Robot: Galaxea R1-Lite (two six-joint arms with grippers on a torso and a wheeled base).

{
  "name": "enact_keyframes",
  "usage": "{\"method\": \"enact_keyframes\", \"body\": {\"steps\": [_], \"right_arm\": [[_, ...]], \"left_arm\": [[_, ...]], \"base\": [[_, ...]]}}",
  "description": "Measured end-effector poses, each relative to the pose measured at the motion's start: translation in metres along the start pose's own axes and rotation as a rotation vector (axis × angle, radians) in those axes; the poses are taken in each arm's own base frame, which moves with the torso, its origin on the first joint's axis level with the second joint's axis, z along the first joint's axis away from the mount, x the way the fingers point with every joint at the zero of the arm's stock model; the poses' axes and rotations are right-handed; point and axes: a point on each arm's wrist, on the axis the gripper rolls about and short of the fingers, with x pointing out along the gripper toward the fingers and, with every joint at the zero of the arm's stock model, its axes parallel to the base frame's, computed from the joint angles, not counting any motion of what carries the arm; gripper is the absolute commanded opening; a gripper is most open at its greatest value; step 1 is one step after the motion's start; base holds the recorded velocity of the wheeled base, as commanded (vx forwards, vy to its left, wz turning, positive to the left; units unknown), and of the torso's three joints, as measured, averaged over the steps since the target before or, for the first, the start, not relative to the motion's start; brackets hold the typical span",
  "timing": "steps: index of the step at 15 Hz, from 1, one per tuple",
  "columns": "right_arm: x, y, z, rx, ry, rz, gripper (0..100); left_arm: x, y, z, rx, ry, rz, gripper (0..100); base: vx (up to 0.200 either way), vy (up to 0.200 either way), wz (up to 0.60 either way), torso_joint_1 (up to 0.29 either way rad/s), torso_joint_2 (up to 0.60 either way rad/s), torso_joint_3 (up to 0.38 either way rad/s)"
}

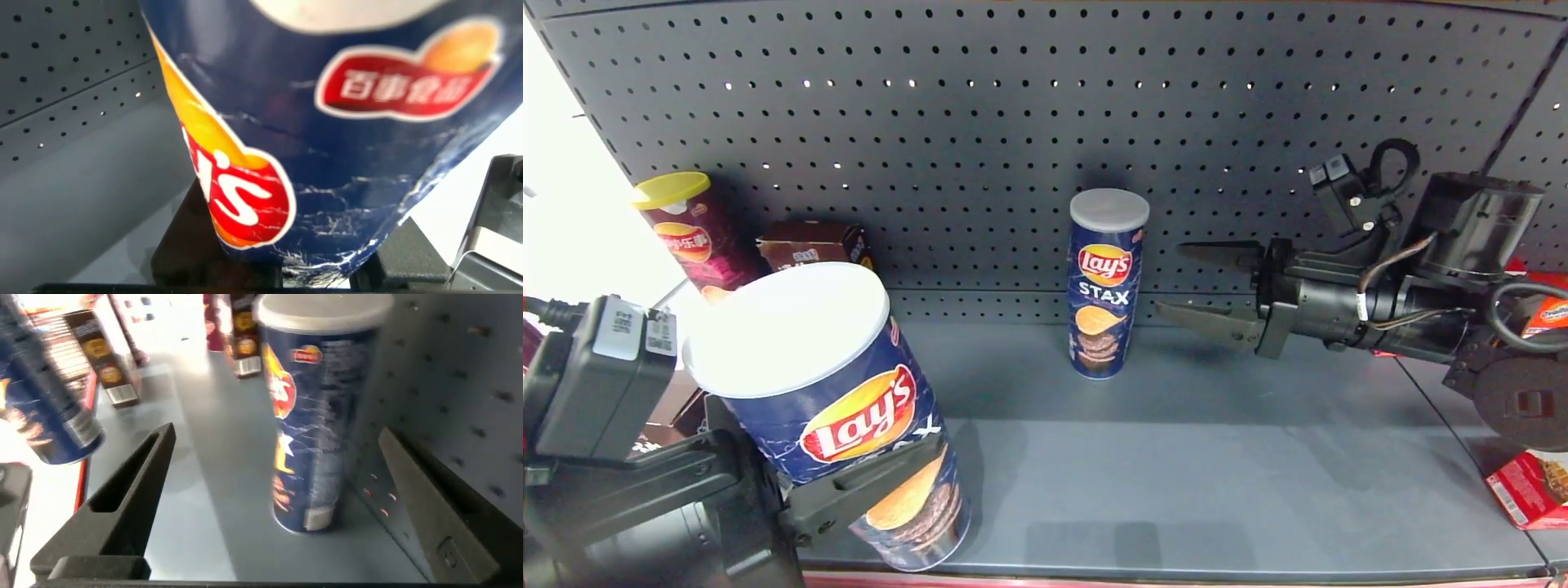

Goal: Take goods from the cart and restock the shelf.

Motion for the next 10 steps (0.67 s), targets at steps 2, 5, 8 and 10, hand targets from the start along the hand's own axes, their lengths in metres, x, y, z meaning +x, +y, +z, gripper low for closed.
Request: {"method": "enact_keyframes", "body": {"steps": [2, 5, 8, 10], "right_arm": [[0.007, -0.006, -0.004, -0.005, -0.004, 0.010, 100], [0.020, -0.011, -0.013, 0.007, 0.004, 0.026, 100], [0.033, -0.013, -0.023, 0.020, 0.015, 0.046, 100], [0.040, -0.018, -0.030, 0.025, 0.021, 0.044, 100]], "left_arm": [[0.000, 0.000, 0.000, 0.000, 0.000, 0.000, 0], [0.001, 0.001, 0.002, 0.002, -0.007, 0.001, 0], [0.002, 0.001, 0.004, 0.003, -0.010, 0.001, 0], [0.003, 0.002, 0.006, -0.003, -0.017, 0.000, 0]], "base": [[0.000, 0.000, 0.00, 0.000, 0.00, 0.000], [0.000, 0.000, 0.00, 0.000, 0.00, 0.000], [0.000, 0.000, 0.00, 0.000, 0.00, 0.000], [0.000, 0.000, 0.00, 0.000, 0.00, 0.000]]}}
